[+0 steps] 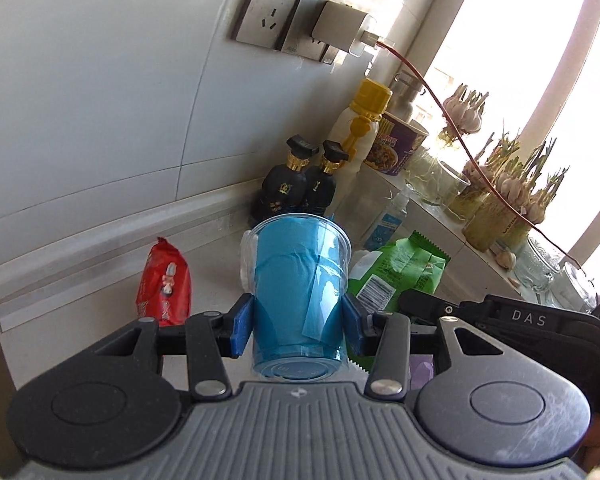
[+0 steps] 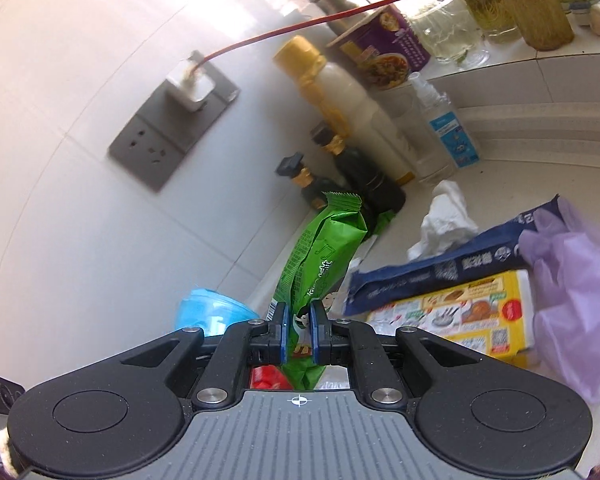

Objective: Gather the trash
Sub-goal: 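Lift and carry the blue cup and green packet over the trash bin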

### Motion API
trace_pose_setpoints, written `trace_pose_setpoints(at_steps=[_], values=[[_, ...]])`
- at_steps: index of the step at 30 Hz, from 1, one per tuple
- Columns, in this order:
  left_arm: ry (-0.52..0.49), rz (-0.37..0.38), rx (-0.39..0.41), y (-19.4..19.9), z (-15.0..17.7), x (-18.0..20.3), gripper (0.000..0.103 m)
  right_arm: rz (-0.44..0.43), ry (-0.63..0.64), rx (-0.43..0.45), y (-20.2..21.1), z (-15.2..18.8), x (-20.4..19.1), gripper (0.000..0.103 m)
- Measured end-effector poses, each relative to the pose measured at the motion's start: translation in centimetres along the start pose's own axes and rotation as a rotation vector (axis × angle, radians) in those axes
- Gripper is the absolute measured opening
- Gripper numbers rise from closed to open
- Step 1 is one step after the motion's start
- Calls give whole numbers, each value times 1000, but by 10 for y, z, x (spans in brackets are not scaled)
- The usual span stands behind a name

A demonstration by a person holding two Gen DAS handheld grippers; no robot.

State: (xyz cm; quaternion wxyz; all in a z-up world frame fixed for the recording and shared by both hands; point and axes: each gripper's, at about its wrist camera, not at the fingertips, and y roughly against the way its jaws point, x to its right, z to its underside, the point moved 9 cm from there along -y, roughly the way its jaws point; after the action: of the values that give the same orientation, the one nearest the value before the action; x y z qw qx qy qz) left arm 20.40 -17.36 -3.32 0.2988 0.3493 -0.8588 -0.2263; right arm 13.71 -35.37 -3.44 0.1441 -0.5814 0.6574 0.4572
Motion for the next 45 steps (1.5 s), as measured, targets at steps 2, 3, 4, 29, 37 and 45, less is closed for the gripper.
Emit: trace_pose_setpoints(at_steps=[2, 3, 4, 29, 37, 45], values=[[17, -5, 11, 13, 6, -5, 43, -15, 18, 8, 7, 6, -10, 10], [26, -7, 20, 20, 9, -8, 43, -22, 31, 15, 10, 9, -16, 10], [32, -11, 27, 26, 12, -11, 43, -32, 50, 26, 14, 11, -22, 10], [303, -296, 5, 128, 141, -148, 43, -189, 355, -260, -2, 193, -127, 10], [409, -361, -49, 137, 189, -191, 43, -178, 474, -379, -10, 253, -143, 10], [465, -439, -173, 125, 243, -223, 43, -125, 570, -504, -29, 309, -141, 10]])
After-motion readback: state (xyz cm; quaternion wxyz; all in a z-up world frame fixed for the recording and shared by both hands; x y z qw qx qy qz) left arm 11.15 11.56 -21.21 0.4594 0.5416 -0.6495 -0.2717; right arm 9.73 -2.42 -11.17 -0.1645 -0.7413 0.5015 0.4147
